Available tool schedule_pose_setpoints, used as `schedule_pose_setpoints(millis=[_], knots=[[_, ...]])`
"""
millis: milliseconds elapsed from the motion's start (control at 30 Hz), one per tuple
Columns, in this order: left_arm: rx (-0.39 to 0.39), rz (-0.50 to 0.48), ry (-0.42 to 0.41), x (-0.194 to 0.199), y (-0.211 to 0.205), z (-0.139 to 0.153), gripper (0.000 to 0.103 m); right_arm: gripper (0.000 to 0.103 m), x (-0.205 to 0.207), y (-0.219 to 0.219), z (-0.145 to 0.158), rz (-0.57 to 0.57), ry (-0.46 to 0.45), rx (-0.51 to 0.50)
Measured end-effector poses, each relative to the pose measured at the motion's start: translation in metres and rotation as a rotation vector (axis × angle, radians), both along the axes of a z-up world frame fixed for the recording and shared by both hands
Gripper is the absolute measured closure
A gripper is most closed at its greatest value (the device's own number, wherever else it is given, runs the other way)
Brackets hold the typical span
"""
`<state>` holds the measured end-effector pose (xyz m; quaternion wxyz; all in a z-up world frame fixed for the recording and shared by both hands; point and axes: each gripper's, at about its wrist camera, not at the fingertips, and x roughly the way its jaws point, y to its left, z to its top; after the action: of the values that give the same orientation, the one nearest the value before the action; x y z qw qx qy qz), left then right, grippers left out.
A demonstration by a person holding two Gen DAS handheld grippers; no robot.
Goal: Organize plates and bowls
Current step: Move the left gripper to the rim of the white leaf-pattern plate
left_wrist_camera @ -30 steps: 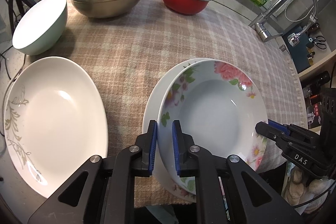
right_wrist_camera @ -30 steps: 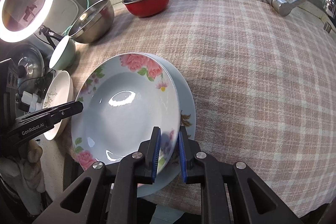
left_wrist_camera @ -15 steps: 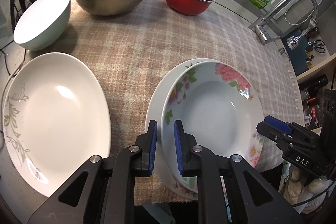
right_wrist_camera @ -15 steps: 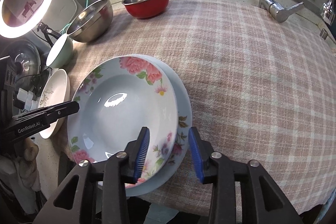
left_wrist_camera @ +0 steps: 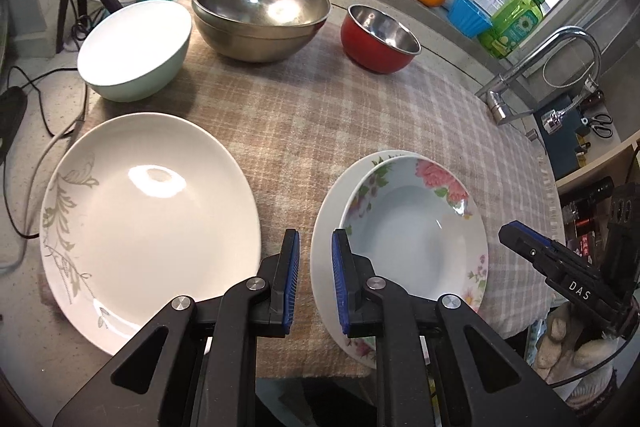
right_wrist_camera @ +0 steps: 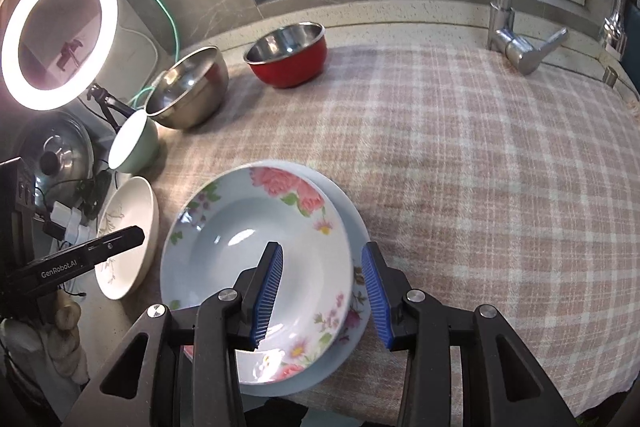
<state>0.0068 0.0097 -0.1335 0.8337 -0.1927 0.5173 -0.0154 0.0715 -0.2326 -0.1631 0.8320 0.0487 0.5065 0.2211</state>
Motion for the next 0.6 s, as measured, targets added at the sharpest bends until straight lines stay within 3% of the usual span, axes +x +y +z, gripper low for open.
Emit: schedule_pose_setpoints(millis=[400,600], knots=[[0.016,0.214,-0.029,-0.043,0.066,0.013,0.088,0.066,-0.003,0.065,0.027,0.171,-0.088,-0.003],[0.025,0.312,-0.025,-0.063,0.096,0.011,0.088,0.066,0.000,0.108,0.024,0.260,-0.050,-0.030]])
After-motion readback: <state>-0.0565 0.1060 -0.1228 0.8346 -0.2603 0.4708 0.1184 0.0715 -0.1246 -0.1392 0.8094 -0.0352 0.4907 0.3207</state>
